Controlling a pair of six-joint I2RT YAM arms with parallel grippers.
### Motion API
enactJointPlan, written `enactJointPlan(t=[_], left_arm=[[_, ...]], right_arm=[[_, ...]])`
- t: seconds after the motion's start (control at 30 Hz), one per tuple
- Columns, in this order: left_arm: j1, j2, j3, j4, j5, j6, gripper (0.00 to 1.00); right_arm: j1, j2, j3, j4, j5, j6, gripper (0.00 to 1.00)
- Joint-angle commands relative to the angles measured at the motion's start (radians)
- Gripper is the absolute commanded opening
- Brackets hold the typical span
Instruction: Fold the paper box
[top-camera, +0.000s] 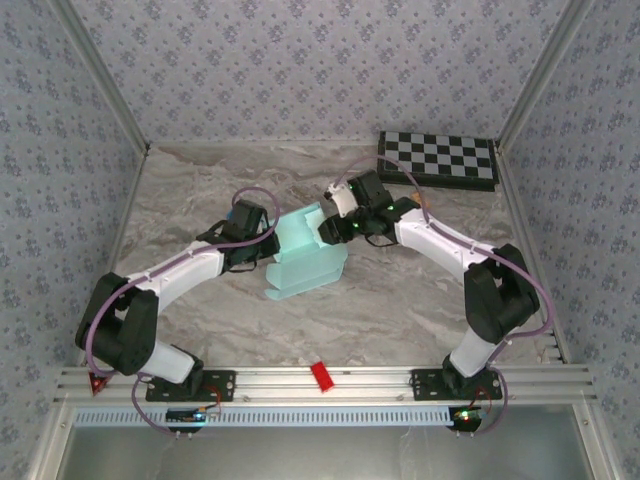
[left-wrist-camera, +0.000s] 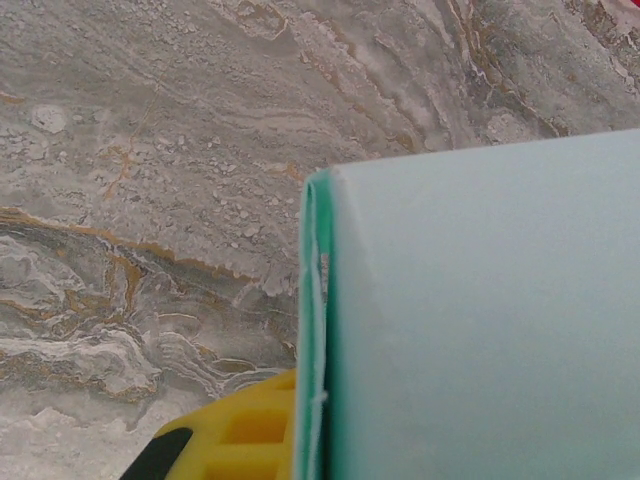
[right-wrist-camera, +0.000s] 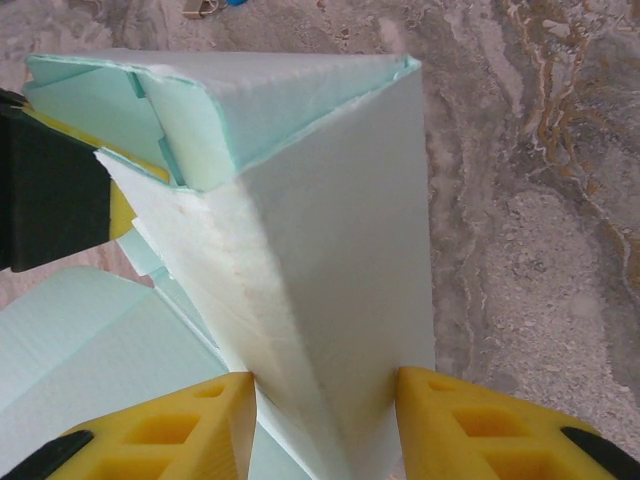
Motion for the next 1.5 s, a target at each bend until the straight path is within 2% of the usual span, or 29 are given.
enactJointPlan(t=[0.0, 0.57, 1.27, 1.47], left_arm=[[0.002, -0.043, 0.038, 0.021, 0.038, 0.015, 0.0], [0.002, -0.049, 0.032, 0.018, 0.033, 0.013, 0.0], [0.001, -0.046, 0.037, 0.011, 0.03, 0.013, 0.0], [0.002, -0.046, 0.037, 0.008, 0.028, 0.014, 0.0]], right_arm=[[0.015, 0.01, -0.017, 0.017, 0.077, -0.018, 0.42], [0.074, 0.045, 0.016, -0.001, 0.23, -0.06, 0.4], [0.139, 0.081, 0.058, -0.011, 0.53, -0.041, 0.33], [0.15, 0.089, 0.062, -0.014, 0.612, -0.028, 0.28]])
